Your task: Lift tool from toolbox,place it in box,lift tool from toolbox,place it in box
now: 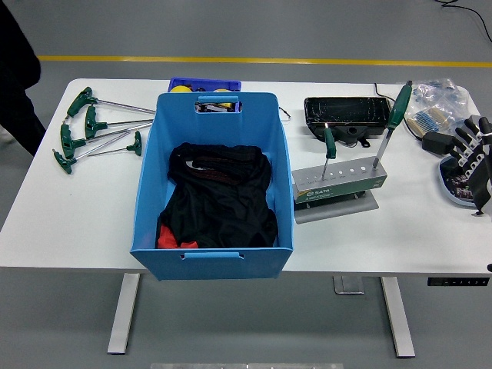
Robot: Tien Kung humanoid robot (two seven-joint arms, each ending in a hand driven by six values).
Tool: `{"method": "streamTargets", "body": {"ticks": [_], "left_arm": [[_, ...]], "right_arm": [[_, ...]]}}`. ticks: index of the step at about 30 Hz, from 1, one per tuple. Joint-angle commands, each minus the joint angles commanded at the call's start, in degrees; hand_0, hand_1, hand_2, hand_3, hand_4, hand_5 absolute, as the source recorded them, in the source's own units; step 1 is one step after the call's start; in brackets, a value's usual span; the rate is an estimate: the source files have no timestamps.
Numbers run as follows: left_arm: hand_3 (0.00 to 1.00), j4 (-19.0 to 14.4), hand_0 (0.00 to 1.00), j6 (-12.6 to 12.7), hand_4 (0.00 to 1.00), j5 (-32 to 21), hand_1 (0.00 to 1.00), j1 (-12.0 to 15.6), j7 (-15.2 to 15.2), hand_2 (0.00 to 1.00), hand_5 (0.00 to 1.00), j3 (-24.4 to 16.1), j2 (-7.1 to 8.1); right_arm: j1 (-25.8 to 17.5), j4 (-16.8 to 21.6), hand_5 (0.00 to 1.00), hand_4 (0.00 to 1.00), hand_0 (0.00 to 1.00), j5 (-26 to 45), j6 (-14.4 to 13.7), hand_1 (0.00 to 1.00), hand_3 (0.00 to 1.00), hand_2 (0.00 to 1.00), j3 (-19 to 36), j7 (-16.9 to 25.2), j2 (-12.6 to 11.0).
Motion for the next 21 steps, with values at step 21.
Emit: {"method": "streamTargets", "body": {"ticks": [21], "left_arm": [[0.771,0.0,0.743,-0.1,0.723,0.9,0.726,0.3,0.2,0.796,0.623,-0.3,0.19]], "right_arm": [[-0.2,0.0,0.998,0.998,0.998,0.6,-0.4,0.986,0.998,0.975,0.0,0.2,-0.1]]}}
